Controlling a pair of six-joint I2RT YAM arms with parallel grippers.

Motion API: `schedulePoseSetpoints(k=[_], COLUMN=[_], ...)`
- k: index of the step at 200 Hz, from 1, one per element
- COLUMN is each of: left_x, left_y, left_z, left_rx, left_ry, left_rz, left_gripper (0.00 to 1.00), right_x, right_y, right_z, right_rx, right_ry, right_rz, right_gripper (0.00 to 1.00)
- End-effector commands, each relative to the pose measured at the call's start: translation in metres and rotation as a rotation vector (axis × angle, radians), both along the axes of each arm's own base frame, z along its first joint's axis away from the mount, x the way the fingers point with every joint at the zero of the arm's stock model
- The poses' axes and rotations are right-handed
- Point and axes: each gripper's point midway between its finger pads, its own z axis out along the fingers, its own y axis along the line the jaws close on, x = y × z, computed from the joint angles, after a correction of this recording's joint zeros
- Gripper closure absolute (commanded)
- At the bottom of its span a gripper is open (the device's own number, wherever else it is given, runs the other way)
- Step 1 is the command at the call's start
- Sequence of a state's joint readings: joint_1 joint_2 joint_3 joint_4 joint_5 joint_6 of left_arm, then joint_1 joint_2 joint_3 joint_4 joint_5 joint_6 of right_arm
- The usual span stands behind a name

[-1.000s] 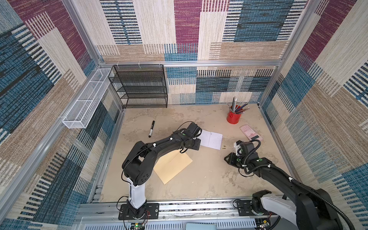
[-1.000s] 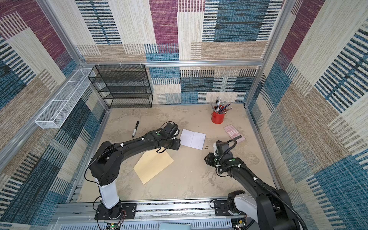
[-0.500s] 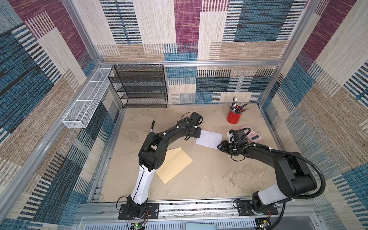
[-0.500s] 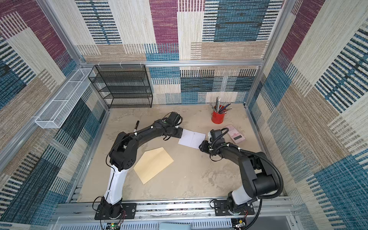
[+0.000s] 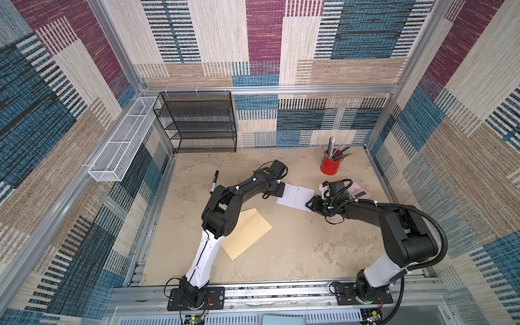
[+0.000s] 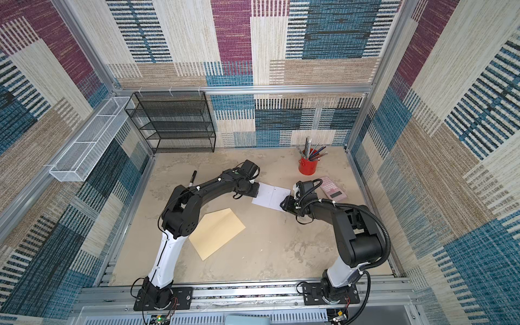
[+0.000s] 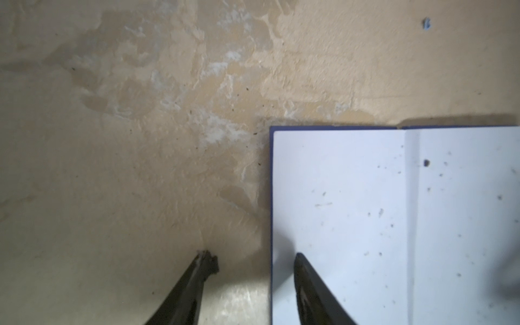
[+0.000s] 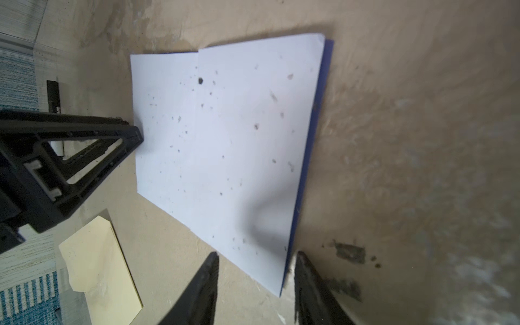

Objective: Fold the letter paper in half and place it into the envelope
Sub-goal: Fold the letter paper at the center of the board.

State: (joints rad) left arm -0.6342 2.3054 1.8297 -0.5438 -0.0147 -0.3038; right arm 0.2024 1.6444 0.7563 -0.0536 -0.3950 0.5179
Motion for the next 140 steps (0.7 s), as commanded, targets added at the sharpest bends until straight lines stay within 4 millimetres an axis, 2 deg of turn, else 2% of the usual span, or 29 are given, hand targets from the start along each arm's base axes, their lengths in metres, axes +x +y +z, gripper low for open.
schedulePoseSetpoints(k=[1, 54, 119, 140], left_x=[-0.014, -0.021, -0.026, -0.026], left_y=[0.004, 0.006, 0.003, 0.003], left_z=[-0.014, -0.022, -0.027, -0.025], left_rx=[0.017, 0.021, -0.002, -0.015], left_ry=[0.070, 0.095, 0.114, 0.105], left_rz=[-0.017, -0.018, -0.023, -0.026], left_gripper=[0.49, 0.49, 0.49, 0.50], right_x=[0.008, 0.015, 0.024, 0.030], right_y=[0.010, 0.027, 0.036, 0.046], right_z=[0.012, 0.052, 0.061, 0.065], right_rx=[0.055, 0.176, 0.215, 0.226], right_ry=[-0.050, -0.169, -0.187, -0.198], right_rz=[0.027, 0.074, 0.104, 0.125], right_gripper=[0.54, 0.53, 0.51, 0.50])
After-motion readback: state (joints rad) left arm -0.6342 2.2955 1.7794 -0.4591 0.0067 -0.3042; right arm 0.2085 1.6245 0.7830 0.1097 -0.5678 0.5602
